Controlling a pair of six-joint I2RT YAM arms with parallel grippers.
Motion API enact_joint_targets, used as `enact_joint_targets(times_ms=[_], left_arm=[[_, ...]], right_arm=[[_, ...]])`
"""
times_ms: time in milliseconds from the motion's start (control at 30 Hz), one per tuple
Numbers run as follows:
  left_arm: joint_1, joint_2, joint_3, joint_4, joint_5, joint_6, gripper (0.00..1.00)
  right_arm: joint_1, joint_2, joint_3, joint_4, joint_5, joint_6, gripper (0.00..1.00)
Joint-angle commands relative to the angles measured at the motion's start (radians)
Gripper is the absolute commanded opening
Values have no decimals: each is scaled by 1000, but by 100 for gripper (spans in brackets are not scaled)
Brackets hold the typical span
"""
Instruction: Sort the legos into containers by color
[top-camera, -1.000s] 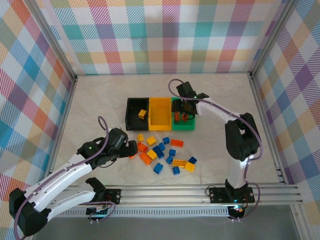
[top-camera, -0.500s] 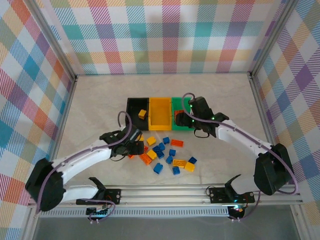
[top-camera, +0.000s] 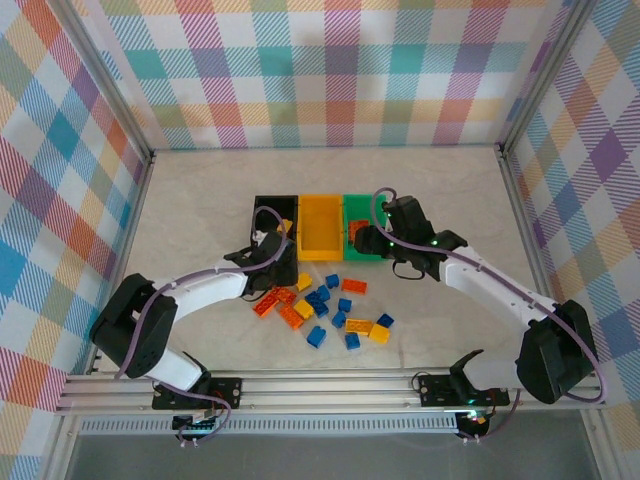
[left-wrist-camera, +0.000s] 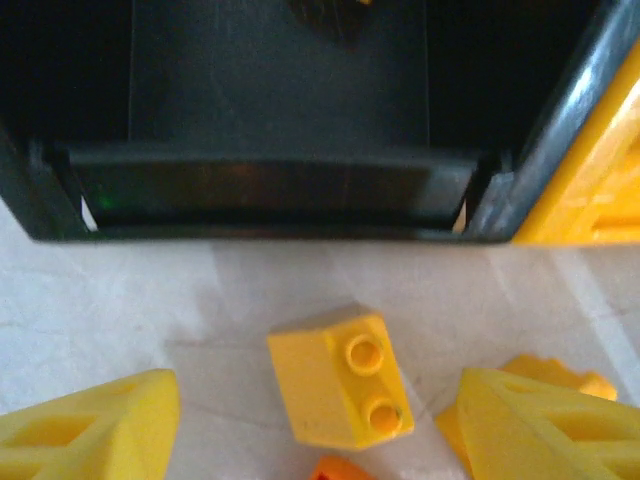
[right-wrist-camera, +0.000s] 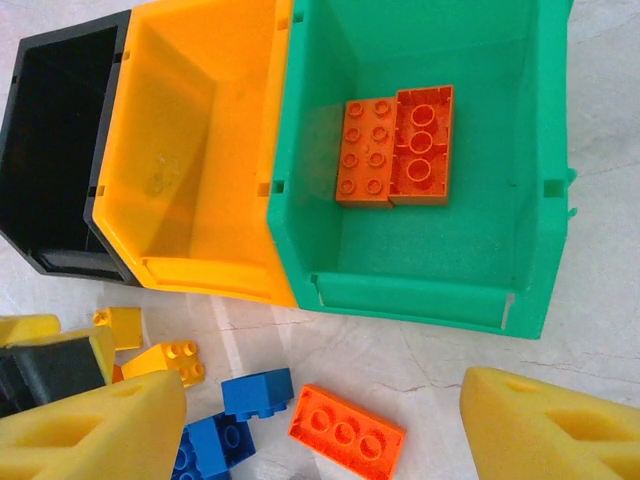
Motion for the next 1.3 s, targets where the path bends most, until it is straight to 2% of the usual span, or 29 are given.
enact_joint_targets(times_ms=[0,167,333,533,800,967,1100,1267], left_arm=[[21,16,-19,104,-28,7,71],[21,59,-26,113,-7,9,62],[21,54,-72,110,-13,-9,59],[21,52,-121,120,-7,-17,42],[21,-50,-138,70,-15,-20,31],[16,-199,-138,-27,-8,-45,28],[12,-290,-68,-136,-33,-56,26],[26,-175,148,-187,-92,-6,25]], right_arm=[[-1,-25,-22,24,-8,-3,73],[-1,-28,-28,35,-14,4,73],[-1,-36,-30,32,-10,3,73],[-1,-30,-30,36,-12,3,73],[-1,-37,-36,35,-5,13,73],[-1,-51,-48,32,-1,19,73],[-1,-56,-55,34,-1,29,73],[-2,-73,-86,48,2,47,74]])
